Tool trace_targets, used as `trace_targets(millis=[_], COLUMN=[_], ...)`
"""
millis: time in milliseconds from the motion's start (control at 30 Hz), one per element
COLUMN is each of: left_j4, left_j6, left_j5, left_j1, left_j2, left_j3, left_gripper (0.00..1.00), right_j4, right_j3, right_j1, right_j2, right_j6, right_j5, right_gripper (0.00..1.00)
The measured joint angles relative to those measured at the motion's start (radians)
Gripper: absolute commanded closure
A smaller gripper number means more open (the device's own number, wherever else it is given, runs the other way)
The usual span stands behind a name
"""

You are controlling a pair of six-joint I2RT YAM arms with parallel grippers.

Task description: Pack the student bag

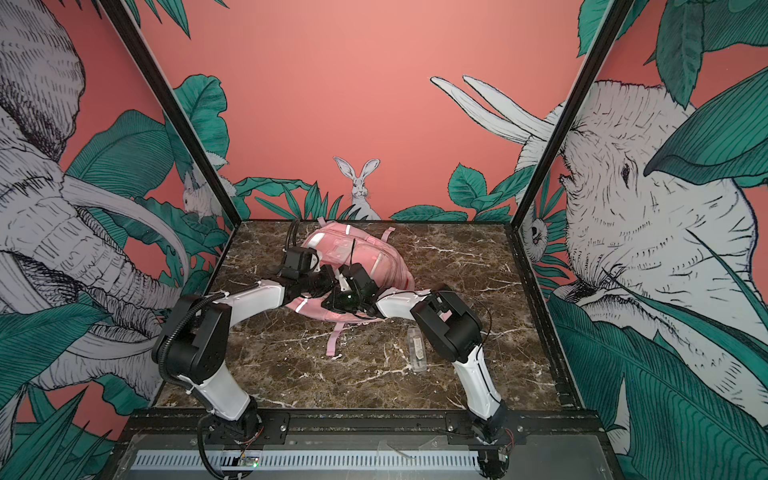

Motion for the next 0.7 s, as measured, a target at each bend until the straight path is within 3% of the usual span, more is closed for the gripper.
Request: trace_targets(millis=[200, 300, 700], left_j4=[-0.009, -0.013, -0.078], left_j6=[0.008, 0.021, 0.084], left_j5=[-0.008, -0.006, 0.027], left_j1=[0.0, 0.0, 0.028], left_j2=[-0.002, -0.008, -0.017], left_j3=[0.0, 0.0, 0.026], left_gripper=[1.0, 1.0, 1.0], right_j4=[0.053, 0.049, -0.181], right_j3=[-0.032, -0.09, -0.303], right_j1=[0.0, 0.002, -0.021], right_j2=[-0.009, -0.055, -0.362], right_j6=[0.01, -0.011, -0.169], right_j5=[-0.006, -0.002, 0.121], right_gripper=[0.64, 0.55, 0.5])
